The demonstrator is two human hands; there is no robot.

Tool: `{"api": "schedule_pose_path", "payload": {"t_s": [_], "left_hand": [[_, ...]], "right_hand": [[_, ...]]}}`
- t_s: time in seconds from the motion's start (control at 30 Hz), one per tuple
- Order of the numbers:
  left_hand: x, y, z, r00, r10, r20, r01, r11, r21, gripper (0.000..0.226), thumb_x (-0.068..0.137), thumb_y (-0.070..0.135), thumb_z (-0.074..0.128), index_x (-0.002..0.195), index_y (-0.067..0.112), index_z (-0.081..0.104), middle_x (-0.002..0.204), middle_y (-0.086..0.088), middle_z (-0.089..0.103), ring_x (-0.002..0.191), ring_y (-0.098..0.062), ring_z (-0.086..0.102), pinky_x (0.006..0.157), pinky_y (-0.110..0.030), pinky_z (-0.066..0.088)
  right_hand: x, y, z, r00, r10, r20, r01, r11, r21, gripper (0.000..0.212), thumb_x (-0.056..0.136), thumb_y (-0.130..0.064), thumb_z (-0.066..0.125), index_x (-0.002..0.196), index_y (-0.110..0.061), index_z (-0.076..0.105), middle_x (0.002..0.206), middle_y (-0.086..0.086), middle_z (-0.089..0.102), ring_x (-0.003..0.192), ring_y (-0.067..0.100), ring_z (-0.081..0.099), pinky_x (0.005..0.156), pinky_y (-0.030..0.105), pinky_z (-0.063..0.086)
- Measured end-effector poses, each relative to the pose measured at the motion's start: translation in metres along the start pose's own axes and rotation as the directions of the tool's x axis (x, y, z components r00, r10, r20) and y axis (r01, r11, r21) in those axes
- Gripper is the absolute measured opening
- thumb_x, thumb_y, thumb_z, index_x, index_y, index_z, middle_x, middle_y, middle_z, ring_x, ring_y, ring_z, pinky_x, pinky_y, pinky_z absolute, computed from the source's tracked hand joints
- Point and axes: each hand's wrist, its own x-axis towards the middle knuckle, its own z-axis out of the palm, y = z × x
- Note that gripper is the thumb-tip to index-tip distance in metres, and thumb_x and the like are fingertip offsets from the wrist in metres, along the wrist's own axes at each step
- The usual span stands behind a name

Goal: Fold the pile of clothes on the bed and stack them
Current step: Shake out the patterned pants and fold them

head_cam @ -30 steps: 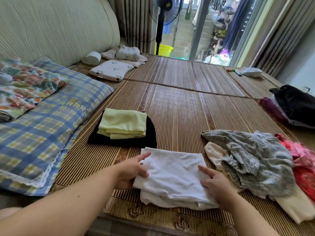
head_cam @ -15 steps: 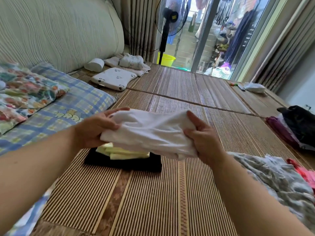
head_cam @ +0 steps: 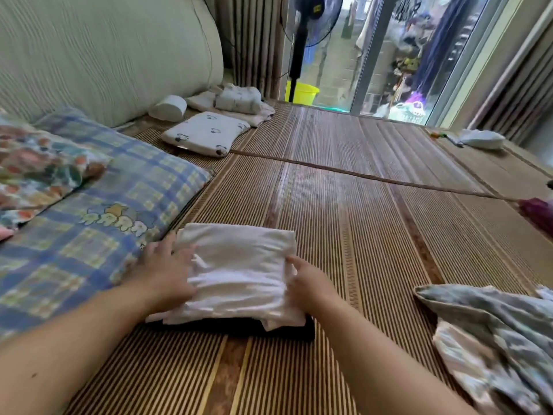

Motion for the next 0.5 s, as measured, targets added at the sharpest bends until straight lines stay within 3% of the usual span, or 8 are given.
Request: {"api": "schedule_pose_path", "payload": {"t_s": [0.03, 0.1, 0.2, 0.33, 0.5], "left_hand": [[0.001, 0.009, 0.0, 0.998, 0.053, -0.043, -0.053, 0.999, -0.011, 0.087, 0.065, 0.053, 0.045, 0.146, 0.047, 0.016, 0.161, 0.002, -0.002, 0.145, -0.029, 0.002, 0.115, -0.052, 0.011], [0.003, 0.031, 0.004, 0.985, 0.164, -0.056, -0.168, 0.983, -0.078, 0.088, 0.068, 0.066, 0.041, 0.147, 0.051, 0.006, 0.161, 0.007, -0.01, 0.146, -0.023, -0.011, 0.116, -0.055, 0.0], [0.0, 0.06, 0.018, 0.978, 0.183, 0.098, -0.186, 0.982, 0.02, 0.099, 0.068, 0.084, 0.045, 0.142, 0.057, -0.014, 0.156, 0.002, -0.03, 0.143, -0.03, -0.026, 0.114, -0.061, -0.003], [-0.009, 0.079, 0.03, 0.975, 0.158, 0.156, -0.169, 0.983, 0.064, 0.106, 0.063, 0.089, 0.046, 0.139, 0.057, -0.021, 0.148, -0.006, -0.043, 0.139, -0.034, -0.034, 0.109, -0.065, -0.003], [-0.031, 0.127, 0.032, 0.908, 0.416, 0.048, -0.416, 0.909, -0.012, 0.085, 0.083, 0.058, 0.052, 0.15, 0.045, 0.001, 0.162, -0.001, -0.011, 0.148, -0.021, -0.009, 0.117, -0.055, 0.01]], "right_hand": [[0.001, 0.001, -0.001, 1.0, -0.03, 0.003, 0.03, 0.997, -0.075, 0.05, 0.101, -0.027, 0.034, 0.15, -0.023, 0.026, 0.137, 0.014, 0.051, 0.112, 0.029, 0.057, 0.097, 0.04, 0.046], [-0.002, 0.004, 0.001, 0.99, -0.075, 0.122, 0.088, 0.99, -0.106, 0.065, 0.094, -0.056, 0.039, 0.151, -0.039, 0.014, 0.141, 0.013, 0.046, 0.118, 0.031, 0.053, 0.1, 0.041, 0.042], [-0.01, 0.015, 0.007, 0.979, -0.053, 0.197, 0.101, 0.964, -0.247, 0.102, 0.07, -0.084, 0.047, 0.149, -0.045, -0.004, 0.147, 0.013, 0.035, 0.127, 0.034, 0.045, 0.103, 0.043, 0.039], [-0.017, 0.026, 0.004, 0.985, -0.01, 0.17, 0.063, 0.95, -0.305, 0.111, 0.063, -0.086, 0.052, 0.149, -0.044, -0.004, 0.157, 0.013, 0.017, 0.135, 0.035, 0.038, 0.103, 0.049, 0.041], [-0.047, 0.052, -0.026, 0.998, -0.053, -0.017, 0.049, 0.981, -0.187, 0.097, 0.073, -0.073, 0.059, 0.149, -0.042, 0.007, 0.161, 0.003, 0.008, 0.144, 0.028, 0.025, 0.107, 0.049, 0.036]]}}
